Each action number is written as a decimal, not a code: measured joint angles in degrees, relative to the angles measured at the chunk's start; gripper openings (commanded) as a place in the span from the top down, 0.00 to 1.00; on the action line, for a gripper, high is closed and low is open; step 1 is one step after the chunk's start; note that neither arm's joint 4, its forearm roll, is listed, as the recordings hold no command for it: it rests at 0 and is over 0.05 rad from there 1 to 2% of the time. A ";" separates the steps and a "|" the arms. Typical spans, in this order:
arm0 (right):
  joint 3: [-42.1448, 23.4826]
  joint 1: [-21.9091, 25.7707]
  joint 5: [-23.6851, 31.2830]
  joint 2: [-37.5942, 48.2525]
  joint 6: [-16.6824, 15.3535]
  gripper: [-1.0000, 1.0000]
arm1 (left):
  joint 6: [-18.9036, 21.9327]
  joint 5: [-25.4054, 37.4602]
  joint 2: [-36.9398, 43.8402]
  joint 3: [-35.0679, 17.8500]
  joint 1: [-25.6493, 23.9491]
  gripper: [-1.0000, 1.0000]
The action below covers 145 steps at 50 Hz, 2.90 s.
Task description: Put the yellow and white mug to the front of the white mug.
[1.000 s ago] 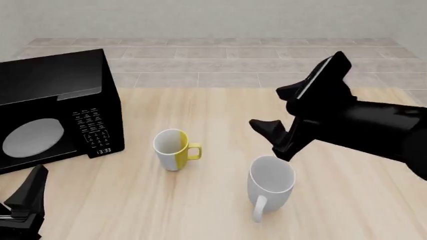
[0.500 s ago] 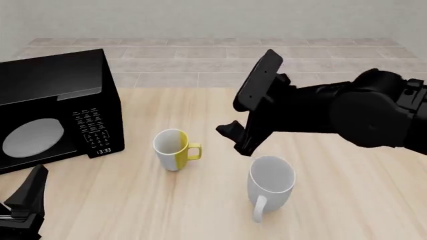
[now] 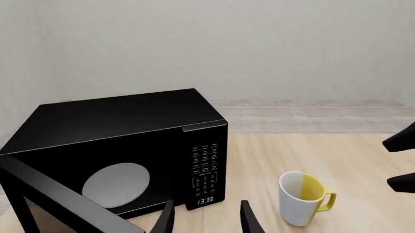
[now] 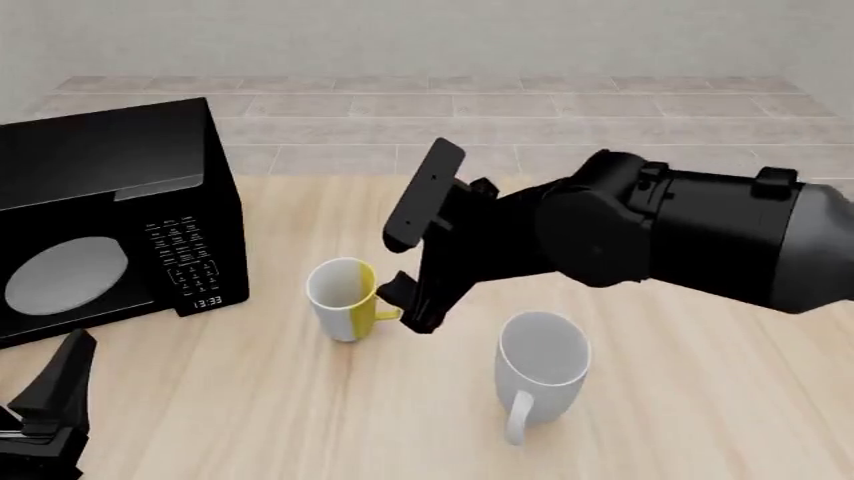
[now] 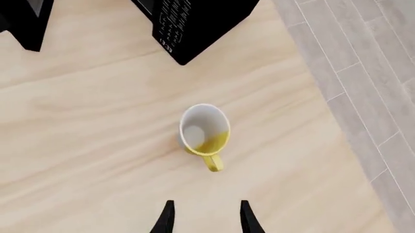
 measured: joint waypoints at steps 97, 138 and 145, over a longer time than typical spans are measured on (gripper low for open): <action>-8.75 -4.56 -8.85 27.92 2.83 1.00 | 0.00 0.00 -0.01 0.00 0.00 0.00; -7.73 -4.26 -6.45 20.44 1.19 1.00 | 0.00 0.00 -0.01 0.00 0.01 0.00; -7.64 -5.84 -5.39 18.60 0.64 1.00 | 0.00 0.00 0.00 0.00 0.01 0.00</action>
